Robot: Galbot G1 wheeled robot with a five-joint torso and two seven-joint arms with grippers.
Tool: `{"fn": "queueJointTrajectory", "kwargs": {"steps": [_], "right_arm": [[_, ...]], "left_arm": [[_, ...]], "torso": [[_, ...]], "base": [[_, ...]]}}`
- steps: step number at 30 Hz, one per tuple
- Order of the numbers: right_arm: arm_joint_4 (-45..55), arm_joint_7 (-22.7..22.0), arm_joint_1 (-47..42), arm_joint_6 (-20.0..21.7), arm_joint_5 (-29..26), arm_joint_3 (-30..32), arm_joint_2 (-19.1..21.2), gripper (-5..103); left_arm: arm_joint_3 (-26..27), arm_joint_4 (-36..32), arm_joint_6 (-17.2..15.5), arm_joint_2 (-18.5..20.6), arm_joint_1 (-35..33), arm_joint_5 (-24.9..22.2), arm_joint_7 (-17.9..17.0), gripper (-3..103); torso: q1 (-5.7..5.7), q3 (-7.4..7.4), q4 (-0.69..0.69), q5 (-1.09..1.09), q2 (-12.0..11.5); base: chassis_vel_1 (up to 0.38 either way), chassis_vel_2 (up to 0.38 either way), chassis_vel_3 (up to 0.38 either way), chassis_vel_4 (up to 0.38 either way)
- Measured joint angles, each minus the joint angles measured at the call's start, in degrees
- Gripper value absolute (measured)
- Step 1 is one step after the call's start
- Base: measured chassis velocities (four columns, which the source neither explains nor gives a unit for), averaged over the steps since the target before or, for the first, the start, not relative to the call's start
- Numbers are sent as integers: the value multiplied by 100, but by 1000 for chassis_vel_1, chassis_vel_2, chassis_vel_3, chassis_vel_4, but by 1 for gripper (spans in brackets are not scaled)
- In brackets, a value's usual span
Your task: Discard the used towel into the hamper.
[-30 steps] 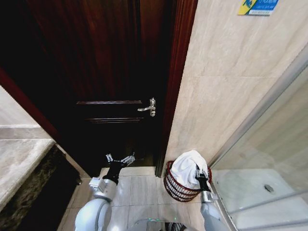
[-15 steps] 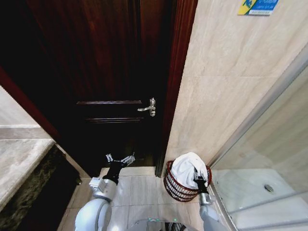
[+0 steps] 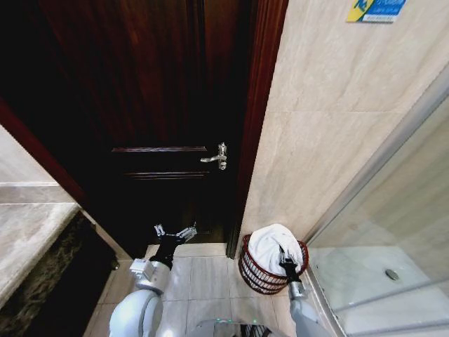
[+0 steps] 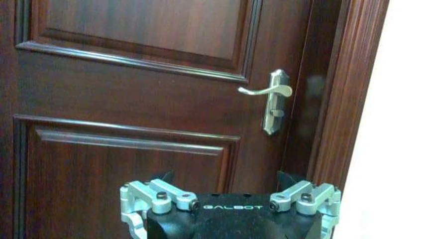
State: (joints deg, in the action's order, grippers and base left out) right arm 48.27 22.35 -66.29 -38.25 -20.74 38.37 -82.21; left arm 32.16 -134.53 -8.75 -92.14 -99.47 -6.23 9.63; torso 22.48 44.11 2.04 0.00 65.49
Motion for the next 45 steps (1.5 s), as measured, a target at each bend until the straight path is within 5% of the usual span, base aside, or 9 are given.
{"fn": "queueJointTrajectory", "kwargs": {"steps": [10,45], "right_arm": [[-692,43,465,43,205,-73,193,13],[-2739,-71,1944,1478,1628,-397,398,13]], "left_arm": [[0,0,0,0,0,0,0,100],[0,0,0,0,0,0,0,100]], "torso": [[0,0,0,0,0],[0,0,1,-1,0]], "base": [[0,0,0,0],[0,0,0,0]]}}
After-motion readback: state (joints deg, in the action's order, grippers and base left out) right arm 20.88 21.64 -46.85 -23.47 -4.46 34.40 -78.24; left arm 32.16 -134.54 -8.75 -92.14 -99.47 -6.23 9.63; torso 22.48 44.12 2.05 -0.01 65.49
